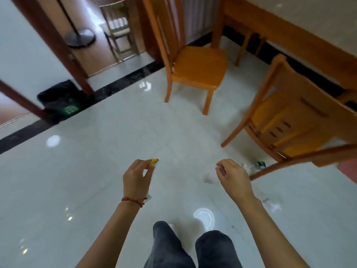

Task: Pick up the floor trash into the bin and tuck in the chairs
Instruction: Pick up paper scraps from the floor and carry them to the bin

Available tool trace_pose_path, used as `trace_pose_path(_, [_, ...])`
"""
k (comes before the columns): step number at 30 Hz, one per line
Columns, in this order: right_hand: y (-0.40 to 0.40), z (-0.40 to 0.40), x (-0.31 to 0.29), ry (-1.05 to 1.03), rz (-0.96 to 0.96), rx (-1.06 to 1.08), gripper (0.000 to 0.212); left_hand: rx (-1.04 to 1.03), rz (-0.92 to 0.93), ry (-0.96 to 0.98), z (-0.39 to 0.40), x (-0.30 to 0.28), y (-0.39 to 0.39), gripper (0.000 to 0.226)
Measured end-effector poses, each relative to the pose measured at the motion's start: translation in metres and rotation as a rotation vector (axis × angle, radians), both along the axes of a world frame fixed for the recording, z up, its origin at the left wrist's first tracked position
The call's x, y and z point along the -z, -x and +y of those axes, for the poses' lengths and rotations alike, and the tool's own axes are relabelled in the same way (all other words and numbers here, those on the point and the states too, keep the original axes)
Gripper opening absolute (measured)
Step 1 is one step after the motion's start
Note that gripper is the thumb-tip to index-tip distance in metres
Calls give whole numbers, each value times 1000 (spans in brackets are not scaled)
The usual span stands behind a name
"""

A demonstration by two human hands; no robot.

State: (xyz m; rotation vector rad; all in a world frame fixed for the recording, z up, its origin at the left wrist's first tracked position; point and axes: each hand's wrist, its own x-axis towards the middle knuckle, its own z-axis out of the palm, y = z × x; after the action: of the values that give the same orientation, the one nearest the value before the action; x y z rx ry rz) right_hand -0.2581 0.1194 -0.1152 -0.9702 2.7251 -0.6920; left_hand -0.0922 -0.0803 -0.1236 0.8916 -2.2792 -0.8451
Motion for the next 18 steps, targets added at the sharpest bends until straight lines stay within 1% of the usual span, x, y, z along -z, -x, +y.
trace_pose_path(3, [-10, -61, -6, 21, 23, -132, 2, -115, 6, 23, -40, -3, -37, 12])
trace_pose_path(9, [-24, -169, -16, 55, 36, -374, 5, -301, -32, 24, -100, 0, -91, 11])
trace_pose_path(12, [-24, -220, -16, 74, 15, -488, 5, -402, -31, 36, -127, -1, -104, 16])
trace_pose_path(18, [-8, -332, -13, 140, -45, -656, 7, -569, -65, 96, -202, -2, -106, 15])
